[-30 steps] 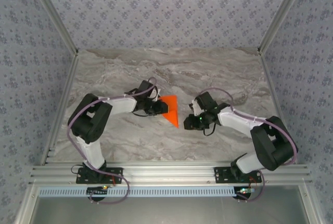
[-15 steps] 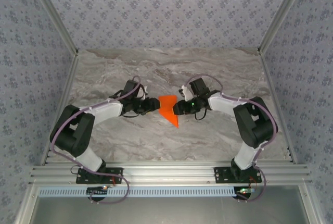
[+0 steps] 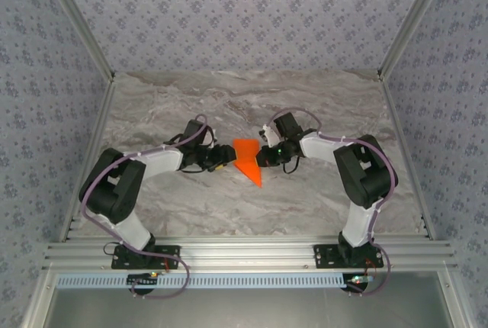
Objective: Fold a paper plane with a square sheet of paper (fold left side to right side)
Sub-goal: Fourth fold the wing at the center of the table.
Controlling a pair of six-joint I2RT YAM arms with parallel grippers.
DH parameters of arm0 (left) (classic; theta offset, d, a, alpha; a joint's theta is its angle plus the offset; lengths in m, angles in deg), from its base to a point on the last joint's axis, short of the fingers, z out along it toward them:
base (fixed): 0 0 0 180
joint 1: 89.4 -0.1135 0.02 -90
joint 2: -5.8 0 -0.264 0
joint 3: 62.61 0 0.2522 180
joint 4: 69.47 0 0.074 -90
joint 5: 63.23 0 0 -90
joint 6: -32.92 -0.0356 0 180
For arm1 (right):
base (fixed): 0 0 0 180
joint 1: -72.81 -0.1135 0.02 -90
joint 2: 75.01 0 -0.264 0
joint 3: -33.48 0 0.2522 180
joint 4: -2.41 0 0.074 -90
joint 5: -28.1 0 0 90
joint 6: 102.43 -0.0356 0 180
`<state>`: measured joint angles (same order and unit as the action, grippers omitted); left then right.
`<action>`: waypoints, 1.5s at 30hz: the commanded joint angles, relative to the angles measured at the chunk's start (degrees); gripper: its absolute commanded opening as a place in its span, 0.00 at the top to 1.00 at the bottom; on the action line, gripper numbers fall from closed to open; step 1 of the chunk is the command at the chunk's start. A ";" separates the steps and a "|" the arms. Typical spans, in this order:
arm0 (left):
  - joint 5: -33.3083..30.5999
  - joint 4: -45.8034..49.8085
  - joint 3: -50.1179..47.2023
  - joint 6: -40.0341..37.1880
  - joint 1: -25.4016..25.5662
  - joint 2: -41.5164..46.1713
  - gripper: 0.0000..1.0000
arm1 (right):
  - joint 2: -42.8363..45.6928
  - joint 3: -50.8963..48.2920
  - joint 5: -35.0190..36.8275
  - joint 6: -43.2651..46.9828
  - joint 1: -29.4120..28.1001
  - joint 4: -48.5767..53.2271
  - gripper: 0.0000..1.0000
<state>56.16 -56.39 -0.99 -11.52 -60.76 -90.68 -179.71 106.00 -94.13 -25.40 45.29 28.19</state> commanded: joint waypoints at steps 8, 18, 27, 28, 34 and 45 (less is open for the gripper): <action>2.60 -4.59 6.47 2.88 2.92 -7.47 0.48 | 1.16 -0.84 0.72 0.49 0.58 1.11 0.96; 3.05 -5.90 9.27 4.91 4.51 -8.92 0.69 | 12.55 -4.33 10.94 2.52 0.54 2.31 0.60; 2.78 -4.24 10.06 7.66 4.56 -8.06 0.68 | 17.51 -8.68 22.02 2.57 -11.21 0.41 0.48; 2.81 -4.19 10.21 7.95 4.50 -8.10 0.68 | 17.04 -8.84 24.21 2.03 -12.52 -0.25 0.48; 3.01 -0.32 12.97 9.09 4.41 -8.61 0.64 | 11.55 -6.71 30.81 0.58 -17.17 -1.83 0.46; 4.11 -0.54 14.12 10.54 4.40 -9.16 0.65 | 6.99 -5.42 34.28 0.45 -19.18 -2.52 0.49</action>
<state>58.08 -56.74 11.01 -1.86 -56.65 -99.56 -171.17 99.21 -61.75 -24.64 26.95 25.41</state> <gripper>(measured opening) 0.354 0.522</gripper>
